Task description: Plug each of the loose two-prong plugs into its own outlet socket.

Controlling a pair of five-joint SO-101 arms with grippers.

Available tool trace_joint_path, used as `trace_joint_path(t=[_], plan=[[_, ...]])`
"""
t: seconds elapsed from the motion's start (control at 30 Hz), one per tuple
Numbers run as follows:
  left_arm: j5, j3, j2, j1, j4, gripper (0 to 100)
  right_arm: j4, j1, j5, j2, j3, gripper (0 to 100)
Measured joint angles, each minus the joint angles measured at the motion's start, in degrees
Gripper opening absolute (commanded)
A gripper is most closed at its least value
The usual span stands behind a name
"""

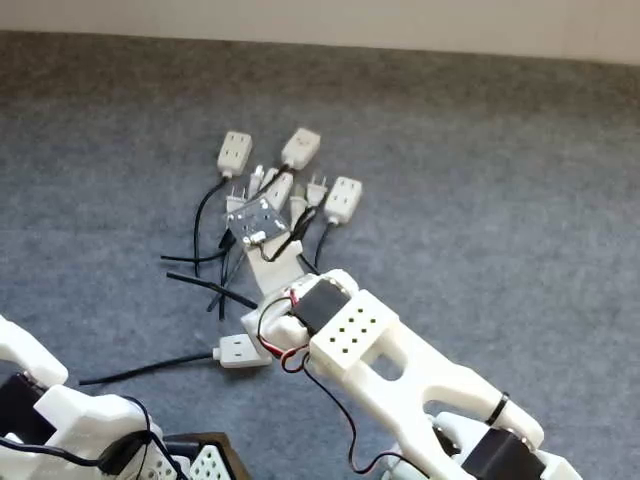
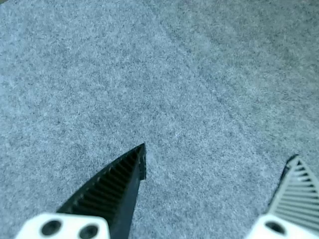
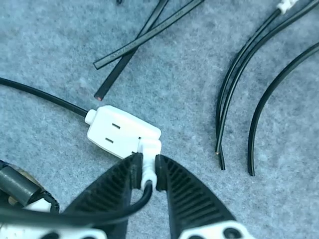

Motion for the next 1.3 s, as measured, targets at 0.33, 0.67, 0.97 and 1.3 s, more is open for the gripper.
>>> trace_joint_path(t=[0.33, 0.67, 0.97, 1.3], plan=[[0.00, 0.00, 0.00, 0.00, 0.00, 41, -2.99, -0.88, 0.00, 0.00, 0.18, 0.6], [0.00, 0.00, 0.00, 0.00, 0.00, 41, 0.88, -1.05, 0.00, 0.00, 0.18, 0.6], [0.00, 0.00, 0.00, 0.00, 0.00, 41, -0.26, -1.14, -0.70, 0.09, 0.18, 0.6], [0.00, 0.00, 0.00, 0.00, 0.00, 41, 1.32, -2.81, -2.90, 9.23, -4.57, 0.6]])
